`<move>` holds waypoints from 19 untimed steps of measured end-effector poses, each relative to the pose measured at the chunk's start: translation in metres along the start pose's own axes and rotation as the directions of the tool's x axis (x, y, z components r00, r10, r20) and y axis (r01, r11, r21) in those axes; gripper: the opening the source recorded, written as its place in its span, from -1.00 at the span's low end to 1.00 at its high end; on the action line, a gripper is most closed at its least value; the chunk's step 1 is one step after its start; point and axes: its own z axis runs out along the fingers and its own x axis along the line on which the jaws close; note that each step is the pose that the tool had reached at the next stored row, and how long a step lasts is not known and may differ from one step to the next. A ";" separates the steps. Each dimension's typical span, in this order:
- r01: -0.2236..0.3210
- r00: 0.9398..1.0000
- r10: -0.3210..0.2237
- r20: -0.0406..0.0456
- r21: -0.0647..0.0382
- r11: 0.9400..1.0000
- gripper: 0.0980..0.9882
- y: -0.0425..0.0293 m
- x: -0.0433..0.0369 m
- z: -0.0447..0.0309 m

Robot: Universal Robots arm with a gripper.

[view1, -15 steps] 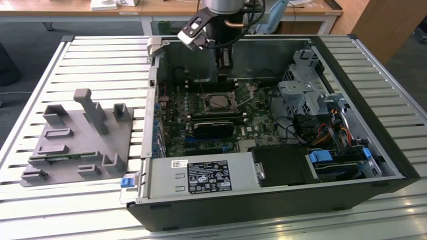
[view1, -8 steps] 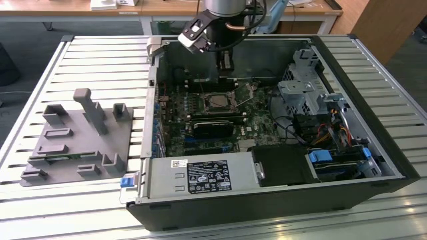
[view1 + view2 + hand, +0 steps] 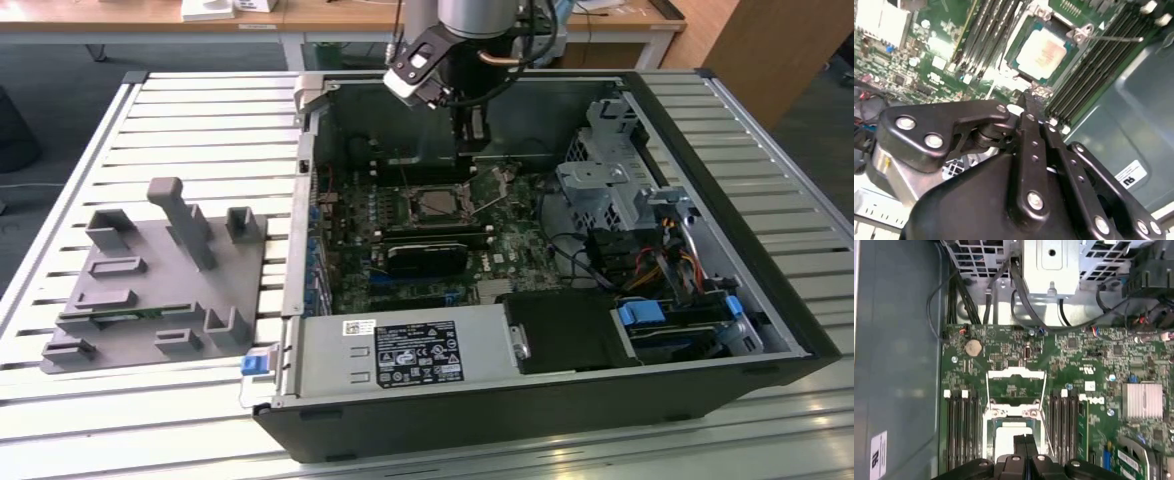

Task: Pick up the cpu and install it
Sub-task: 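Close the cpu cover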

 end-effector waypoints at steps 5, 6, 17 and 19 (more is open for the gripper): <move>0.002 1.000 -0.002 0.001 0.000 1.000 -0.98 0.0066 0.0026 0.0102; 0.002 1.000 -0.002 0.001 0.000 1.000 -0.98 0.0071 0.0026 0.0108; 0.002 1.000 -0.002 0.001 0.000 1.000 -0.98 0.0210 0.0032 0.0147; 0.002 1.000 -0.002 0.001 0.001 1.000 -0.98 0.0245 0.0038 0.0157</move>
